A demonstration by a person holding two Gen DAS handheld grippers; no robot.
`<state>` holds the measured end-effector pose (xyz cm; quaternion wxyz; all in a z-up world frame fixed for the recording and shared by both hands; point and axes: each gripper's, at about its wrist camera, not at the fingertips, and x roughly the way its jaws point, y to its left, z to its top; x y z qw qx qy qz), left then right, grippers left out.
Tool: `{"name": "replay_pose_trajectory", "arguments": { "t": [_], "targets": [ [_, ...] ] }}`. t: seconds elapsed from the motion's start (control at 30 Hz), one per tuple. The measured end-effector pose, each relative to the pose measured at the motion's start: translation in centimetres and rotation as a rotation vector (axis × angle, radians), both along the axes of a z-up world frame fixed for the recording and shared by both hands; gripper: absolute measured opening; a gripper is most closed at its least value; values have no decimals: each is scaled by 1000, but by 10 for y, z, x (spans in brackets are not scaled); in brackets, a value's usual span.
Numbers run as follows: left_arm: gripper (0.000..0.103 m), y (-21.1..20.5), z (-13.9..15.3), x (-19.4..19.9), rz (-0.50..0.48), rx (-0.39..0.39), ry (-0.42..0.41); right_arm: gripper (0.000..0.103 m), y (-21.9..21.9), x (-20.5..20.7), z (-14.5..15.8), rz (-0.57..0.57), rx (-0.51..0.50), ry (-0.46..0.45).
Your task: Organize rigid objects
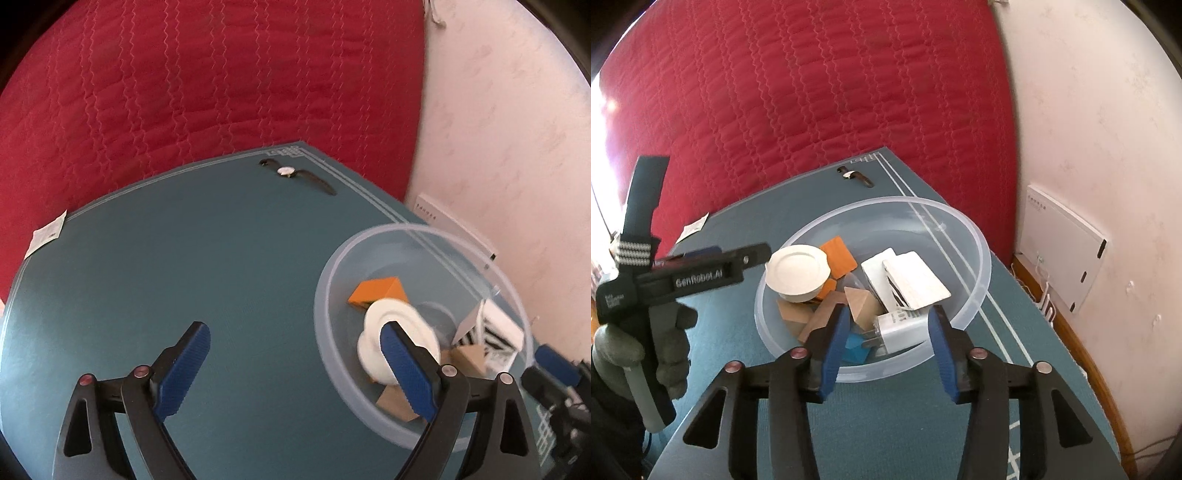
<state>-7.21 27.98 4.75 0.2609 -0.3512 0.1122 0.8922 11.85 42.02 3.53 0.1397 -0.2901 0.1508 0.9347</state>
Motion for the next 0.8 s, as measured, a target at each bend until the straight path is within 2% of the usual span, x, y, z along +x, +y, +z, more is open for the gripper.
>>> {"name": "replay_pose_trajectory", "arguments": {
  "t": [0.4, 0.6, 0.67, 0.8],
  "targets": [
    [97, 18, -16, 0, 38, -93, 55, 46, 2, 0, 1, -2, 3, 6],
    [97, 18, -16, -3, 39, -79, 40, 47, 1, 0, 2, -3, 4, 6],
    [101, 15, -14, 1, 35, -61, 32, 57, 0, -1, 3, -4, 10, 8],
    [102, 8, -7, 7, 40, -37, 30, 68, -3, -1, 5, -5, 20, 13]
  ]
}}
